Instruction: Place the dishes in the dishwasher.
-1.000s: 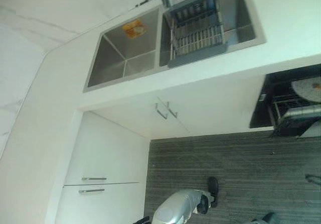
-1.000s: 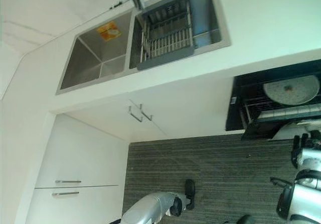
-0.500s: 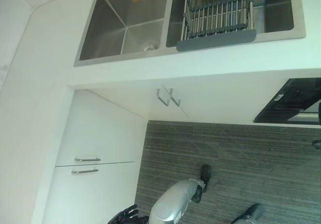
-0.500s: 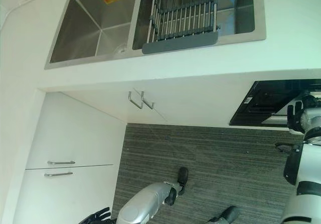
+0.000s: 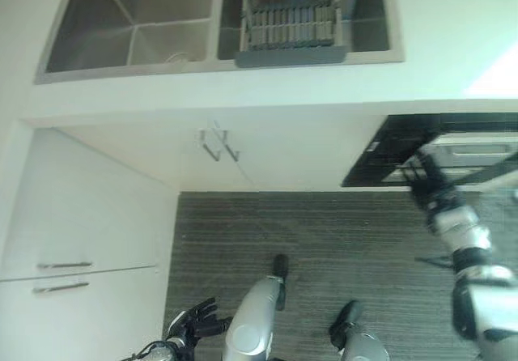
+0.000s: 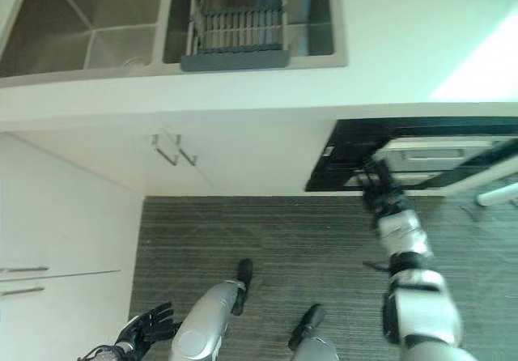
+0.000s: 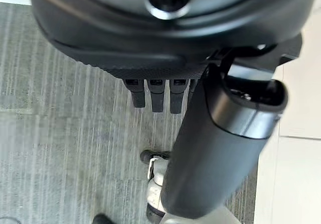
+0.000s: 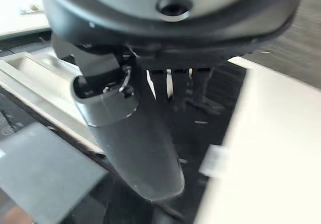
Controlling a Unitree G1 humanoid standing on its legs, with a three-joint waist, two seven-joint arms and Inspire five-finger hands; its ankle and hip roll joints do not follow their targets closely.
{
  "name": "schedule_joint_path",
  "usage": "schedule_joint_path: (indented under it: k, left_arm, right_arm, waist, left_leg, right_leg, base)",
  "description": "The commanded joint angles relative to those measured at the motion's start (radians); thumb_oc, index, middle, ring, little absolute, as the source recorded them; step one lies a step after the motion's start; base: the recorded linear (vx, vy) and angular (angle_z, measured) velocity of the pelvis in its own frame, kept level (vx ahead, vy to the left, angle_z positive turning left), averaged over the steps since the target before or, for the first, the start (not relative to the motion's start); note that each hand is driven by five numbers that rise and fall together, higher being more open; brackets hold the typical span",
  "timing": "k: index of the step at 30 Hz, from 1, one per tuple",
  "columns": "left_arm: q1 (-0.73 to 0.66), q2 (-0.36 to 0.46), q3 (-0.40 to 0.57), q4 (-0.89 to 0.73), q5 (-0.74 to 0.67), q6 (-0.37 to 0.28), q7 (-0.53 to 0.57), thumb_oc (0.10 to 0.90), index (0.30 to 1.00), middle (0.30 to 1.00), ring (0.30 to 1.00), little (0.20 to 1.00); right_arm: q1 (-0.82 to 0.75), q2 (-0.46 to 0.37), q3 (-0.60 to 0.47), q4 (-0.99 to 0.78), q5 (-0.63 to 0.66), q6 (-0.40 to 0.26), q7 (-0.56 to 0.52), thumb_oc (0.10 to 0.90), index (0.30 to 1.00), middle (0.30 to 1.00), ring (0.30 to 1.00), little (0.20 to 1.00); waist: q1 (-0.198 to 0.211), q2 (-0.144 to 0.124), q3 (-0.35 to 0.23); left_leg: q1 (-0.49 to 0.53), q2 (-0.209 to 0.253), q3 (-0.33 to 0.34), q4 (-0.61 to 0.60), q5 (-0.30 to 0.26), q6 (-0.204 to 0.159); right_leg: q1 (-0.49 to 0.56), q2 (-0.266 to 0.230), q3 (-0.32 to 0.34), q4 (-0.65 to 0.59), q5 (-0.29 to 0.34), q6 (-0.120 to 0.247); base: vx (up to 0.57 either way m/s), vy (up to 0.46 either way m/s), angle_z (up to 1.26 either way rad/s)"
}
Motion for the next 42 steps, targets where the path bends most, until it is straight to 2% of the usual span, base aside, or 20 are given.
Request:
schedule_joint_path:
  k: [1,2,5,7,10,13,14,15,17,19,21,23,26,28,30,32,35,37,39,42]
  left_arm:
    - [0.083,0.048,0.007,0.032,-0.025,-0.069,0.034,0.800,0.900,0.900,0.900,0.900]
    - [0.084,0.044,0.017,0.025,-0.041,-0.080,0.032,0.800,0.900,0.900,0.900,0.900]
    - [0.109,0.020,0.054,-0.008,-0.074,-0.100,0.019,0.800,0.900,0.900,0.900,0.900]
    - [0.121,0.008,0.075,-0.021,-0.117,-0.094,-0.015,0.800,0.900,0.900,0.900,0.900]
    - [0.136,-0.006,0.084,-0.031,-0.078,-0.103,0.020,0.800,0.900,0.900,0.900,0.900]
    - [0.132,-0.017,0.090,-0.052,-0.092,-0.091,0.008,0.800,0.900,0.900,0.900,0.900]
    - [0.110,-0.024,0.085,-0.038,-0.073,-0.090,0.018,0.800,0.900,0.900,0.900,0.900]
    - [0.080,-0.039,0.078,-0.027,-0.079,-0.065,0.013,0.800,0.900,0.900,0.900,0.900]
    - [0.058,-0.048,0.074,-0.019,-0.077,-0.043,0.013,0.800,0.900,0.900,0.900,0.900]
    - [0.022,-0.050,0.073,0.004,-0.071,-0.001,0.007,0.800,0.900,0.900,0.900,0.900]
    - [0.011,-0.050,0.079,0.033,-0.067,0.018,0.003,0.800,0.900,0.900,0.900,0.900]
    - [0.010,-0.050,0.089,0.074,-0.069,0.024,-0.017,0.800,0.900,0.900,0.900,0.900]
    - [0.003,-0.044,0.094,0.123,-0.058,0.041,-0.029,0.800,0.900,0.900,0.900,0.900]
    - [-0.003,-0.036,0.102,0.149,-0.012,0.058,-0.028,0.800,0.900,0.900,0.900,0.900]
    - [-0.013,-0.027,0.089,0.161,0.020,0.064,-0.025,0.800,0.900,0.900,0.900,0.900]
    - [-0.033,-0.021,0.068,0.159,-0.060,0.075,-0.019,0.800,0.900,0.900,0.900,0.900]
    - [-0.041,-0.020,0.094,0.161,-0.107,0.116,-0.029,0.800,0.900,0.900,0.900,0.900]
    - [-0.039,-0.039,0.119,0.163,-0.143,0.179,-0.055,0.800,0.900,0.900,0.900,0.900]
    - [-0.029,-0.062,0.121,0.166,-0.125,0.162,-0.062,0.800,0.900,0.900,0.900,0.900]
    - [-0.023,-0.087,0.105,0.163,-0.116,0.151,-0.025,0.800,0.900,0.900,0.900,0.900]
  right_arm:
    - [0.034,-0.001,0.009,-0.111,-0.084,-0.127,0.087,0.800,0.900,0.900,0.900,0.900]
    - [0.095,0.036,0.021,-0.137,-0.092,-0.158,0.094,0.800,0.900,0.900,0.900,0.900]
    - [0.268,0.089,0.032,-0.120,-0.226,-0.164,0.170,0.800,0.900,0.900,0.900,0.900]
    - [0.315,0.098,0.039,-0.096,-0.294,-0.172,0.199,0.800,0.900,0.900,0.900,0.900]
    - [0.355,0.102,0.054,-0.061,-0.357,-0.187,0.219,0.800,0.900,0.900,0.900,0.900]
    - [0.391,0.112,0.061,-0.022,-0.443,-0.213,0.233,0.800,0.900,0.900,0.900,0.900]
    - [0.402,0.113,0.074,0.010,-0.487,-0.249,0.213,0.800,0.900,0.900,0.900,0.900]
    - [0.416,0.109,0.088,0.031,-0.551,-0.265,0.176,0.800,0.900,0.900,0.900,0.900]
    - [0.430,0.111,0.081,0.063,-0.561,-0.280,0.167,0.800,0.900,0.900,0.900,0.900]
    - [0.443,0.116,0.064,0.124,-0.577,-0.287,0.165,0.800,0.900,0.900,0.900,0.900]
    - [0.451,0.119,0.060,0.167,-0.615,-0.291,0.160,0.800,0.900,0.900,0.900,0.900]
    - [0.464,0.120,0.072,0.223,-0.747,-0.273,0.129,0.800,0.900,0.900,0.900,0.900]
    - [0.482,0.132,0.072,0.295,-0.785,-0.249,0.134,0.800,0.900,0.900,0.900,0.900]
    - [0.494,0.148,0.057,0.324,-0.761,-0.229,0.133,0.800,0.900,0.900,0.900,0.900]
    - [0.508,0.156,0.046,0.348,-0.765,-0.215,0.141,0.800,0.900,0.900,0.900,0.900]
    - [0.530,0.163,0.049,0.364,-0.819,-0.221,0.170,0.800,0.900,0.900,0.900,0.900]
    - [0.537,0.166,0.057,0.366,-0.873,-0.214,0.172,0.800,0.900,0.900,0.900,0.900]
    - [0.542,0.166,0.078,0.365,-0.904,-0.201,0.160,0.800,0.900,0.900,0.900,0.900]
    - [0.550,0.175,0.078,0.370,-0.889,-0.169,0.168,0.800,0.900,0.900,0.900,0.900]
    - [0.561,0.184,0.095,0.388,-0.971,-0.131,0.145,0.800,0.900,0.900,0.900,0.900]
  waist:
    - [0.009,0.005,-0.080]
    - [-0.010,-0.006,-0.084]
    - [-0.057,-0.029,-0.127]
    - [-0.067,-0.033,-0.147]
    - [-0.074,-0.032,-0.174]
    - [-0.081,-0.025,-0.191]
    - [-0.080,-0.031,-0.193]
    - [-0.098,-0.051,-0.199]
    - [-0.110,-0.058,-0.203]
    - [-0.131,-0.051,-0.224]
    - [-0.138,-0.050,-0.242]
    - [-0.138,-0.052,-0.262]
    - [-0.140,-0.056,-0.276]
    - [-0.145,-0.055,-0.280]
    - [-0.177,-0.046,-0.280]
    - [-0.201,-0.063,-0.284]
    - [-0.210,-0.072,-0.287]
    - [-0.206,-0.078,-0.305]
    - [-0.205,-0.082,-0.317]
    - [-0.210,-0.077,-0.320]
  left_leg:
    - [0.065,0.091,0.012,-0.032,-0.078,-0.084]
    - [0.075,0.104,0.023,-0.032,-0.081,-0.086]
    - [0.115,0.142,0.044,-0.032,-0.082,-0.099]
    - [0.131,0.153,0.043,-0.032,-0.078,-0.106]
    - [0.149,0.171,0.034,-0.032,-0.065,-0.120]
    - [0.148,0.210,0.056,-0.032,-0.036,-0.149]
    - [0.150,0.194,0.060,-0.032,-0.033,-0.147]
    - [0.223,0.153,0.135,-0.032,-0.067,-0.133]
    - [0.246,0.136,0.175,-0.032,-0.084,-0.121]
    - [0.274,0.143,0.220,-0.032,-0.112,-0.114]
    - [0.291,0.134,0.211,-0.032,-0.135,-0.108]
    - [0.304,0.114,0.188,-0.032,-0.164,-0.094]
    - [0.318,0.096,0.187,-0.032,-0.192,-0.074]
    - [0.325,0.083,0.171,-0.032,-0.211,-0.052]
    - [0.310,0.080,0.145,-0.032,-0.202,-0.030]
    - [0.300,0.068,0.131,-0.032,-0.198,-0.029]
    - [0.297,0.063,0.112,-0.032,-0.199,-0.031]
    - [0.284,0.060,0.102,-0.032,-0.188,-0.044]
    - [0.288,0.066,0.105,-0.032,-0.186,-0.046]
    - [0.292,0.077,0.099,-0.032,-0.181,-0.055]
  right_leg:
    - [-0.039,-0.043,0.046,0.073,-0.018,0.034]
    - [-0.040,-0.031,0.058,0.073,-0.026,0.032]
    - [-0.026,0.015,0.093,0.073,-0.062,0.012]
    - [-0.015,0.031,0.096,0.073,-0.074,-0.003]
    - [-0.002,0.050,0.097,0.073,-0.089,-0.024]
    - [0.020,0.072,0.082,0.073,-0.112,-0.044]
    - [0.026,0.074,0.069,0.073,-0.122,-0.051]
    - [0.043,0.055,0.054,0.073,-0.134,-0.048]
    - [0.053,0.040,0.032,0.073,-0.127,-0.044]
    - [0.079,0.040,-0.004,0.073,-0.127,-0.038]
    - [0.092,0.044,-0.007,0.073,-0.125,-0.032]
    - [0.103,0.041,0.003,0.073,-0.118,-0.019]
    - [0.126,0.030,-0.006,0.073,-0.094,0.006]
    - [0.149,0.037,-0.004,0.073,-0.030,0.021]
    - [0.116,0.077,0.057,0.073,0.042,0.013]
    - [0.050,0.082,0.142,0.073,0.000,0.014]
    - [0.031,0.102,0.195,0.073,-0.050,0.002]
    - [0.027,0.111,0.203,0.073,-0.083,-0.016]
    - [0.030,0.113,0.206,0.073,-0.093,-0.021]
    - [0.043,0.124,0.204,0.073,-0.109,-0.034]
  base:
    - [-0.11,-0.136,-0.37]
    - [-0.11,-0.135,-0.34]
    - [-0.16,-0.199,-0.44]
    - [-0.05,-0.143,-0.33]
    - [-0.02,-0.132,-0.09]
    - [-0.09,-0.107,0.04]
    - [-0.16,-0.006,0.47]
    - [-0.12,0.049,0.63]
    - [-0.08,0.170,0.82]
    - [-0.02,0.269,0.90]
    - [0.10,0.294,0.64]
    - [0.14,0.332,0.27]
    - [0.14,0.282,0.20]
    - [0.18,0.242,0.18]
    - [0.07,0.075,0.22]
    - [0.01,-0.132,0.30]
    - [0.03,-0.146,-0.03]
    - [0.07,-0.190,0.17]
    - [0.08,-0.192,0.17]
    - [0.05,-0.132,0.11]
